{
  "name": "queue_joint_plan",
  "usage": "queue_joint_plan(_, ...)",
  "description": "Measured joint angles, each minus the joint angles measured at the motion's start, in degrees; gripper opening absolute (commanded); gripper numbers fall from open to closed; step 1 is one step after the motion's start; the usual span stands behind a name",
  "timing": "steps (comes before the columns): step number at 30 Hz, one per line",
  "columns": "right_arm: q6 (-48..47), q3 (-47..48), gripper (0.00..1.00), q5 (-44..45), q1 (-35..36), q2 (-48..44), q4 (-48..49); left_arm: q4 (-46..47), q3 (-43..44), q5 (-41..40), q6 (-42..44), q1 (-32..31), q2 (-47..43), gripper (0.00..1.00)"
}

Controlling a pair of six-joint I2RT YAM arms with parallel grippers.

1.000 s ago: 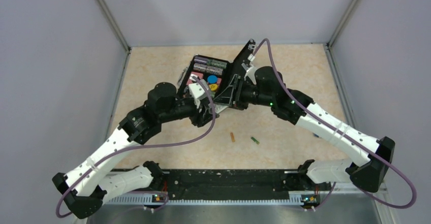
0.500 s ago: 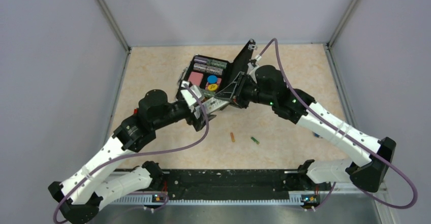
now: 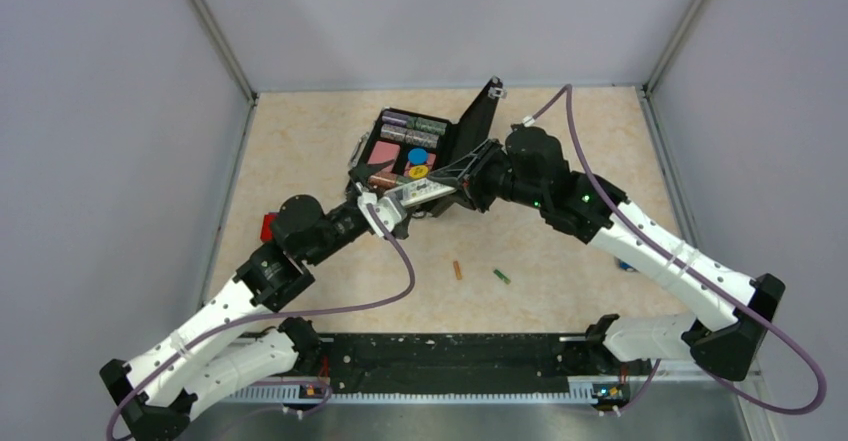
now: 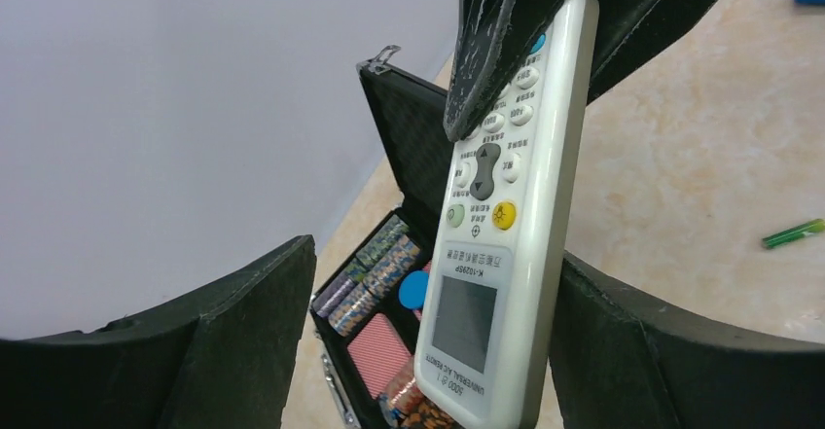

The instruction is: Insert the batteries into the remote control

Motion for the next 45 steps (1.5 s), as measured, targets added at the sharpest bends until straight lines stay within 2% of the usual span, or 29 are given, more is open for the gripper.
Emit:
queue_joint_plan(5, 5.11, -1.99, 0.0, 1.92, 0.0, -0.5, 0.13, 3.3, -0.72, -2.34, 6.49, -1.57, 1.95, 0.74)
queue_joint_plan(9, 7.87, -2.19, 0.0, 1.99, 0.0, -0.5, 0.11, 4.9, -1.49, -5.31, 11.28, -4.13, 3.26, 0.58)
queue_joint_plan(11, 8.76, -2.23, 0.0, 1.99, 0.0, -0.5, 0.09, 5.31, -1.68, -6.62, 12.72, -4.9, 3.37, 0.54)
queue_joint_plan(15, 10.38, -2.23, 0.0, 2.19, 0.0, -0.5, 0.96, 5.79, -1.7, -8.02, 14.1, -5.42, 3.34, 0.52)
queue_joint_plan(22, 11.61, -2.86, 0.0, 2.1, 0.02, -0.5, 1.51, 4.79, -1.79, -10.38, 16.09, -5.44, 2.93, 0.57)
queue_joint_plan(25, 11.78, -2.89, 0.0, 2.14, 0.0, -0.5, 1.44, 3.23, -1.79, -11.87, 17.0, -5.44, 1.99, 0.53)
queue_joint_plan(29, 12.04, -2.89, 0.0, 2.14, 0.0, -0.5, 1.53, 1.27, -1.79, -12.24, 17.38, -5.44, 1.36, 0.36)
queue_joint_plan(31, 12.02, -2.89, 0.0, 2.1, 0.0, -0.5, 1.55, 0.17, -1.79, -12.22, 17.22, -5.46, 1.42, 0.21)
queue_joint_plan(33, 12.17, -2.89, 0.0, 2.08, 0.0, -0.46, 1.25, -0.87, -1.79, -11.91, 18.32, -5.55, 1.62, 0.01)
queue_joint_plan(34, 12.22, -2.91, 0.05, 2.05, 0.0, -0.44, 0.68, -1.29, -1.77, -12.0, 18.16, -5.66, 1.81, 0.0)
queue_joint_plan(35, 12.28, -2.95, 0.14, 2.08, 0.0, -0.39, 0.48, -1.44, -1.73, -12.0, 17.88, -5.66, 1.99, 0.0)
queue_joint_plan(38, 12.26, -2.95, 0.52, 2.16, -0.04, -0.35, 0.11, -3.21, -0.57, -12.04, 16.7, -5.7, 2.73, 0.0)
queue_joint_plan(40, 11.65, -2.95, 0.71, 1.95, -0.07, -0.35, 0.79, -4.74, 0.48, -12.0, 14.03, -5.75, 3.02, 0.0)
queue_joint_plan(42, 9.9, -2.95, 0.81, 1.44, -0.04, -0.39, 2.19, -6.14, 1.7, -12.0, 10.32, -5.77, 3.1, 0.0)
queue_joint_plan(45, 7.48, -3.67, 0.88, 1.01, -0.2, -1.31, 3.87, -7.8, 3.65, -12.39, 2.95, -5.75, 2.97, 0.0)
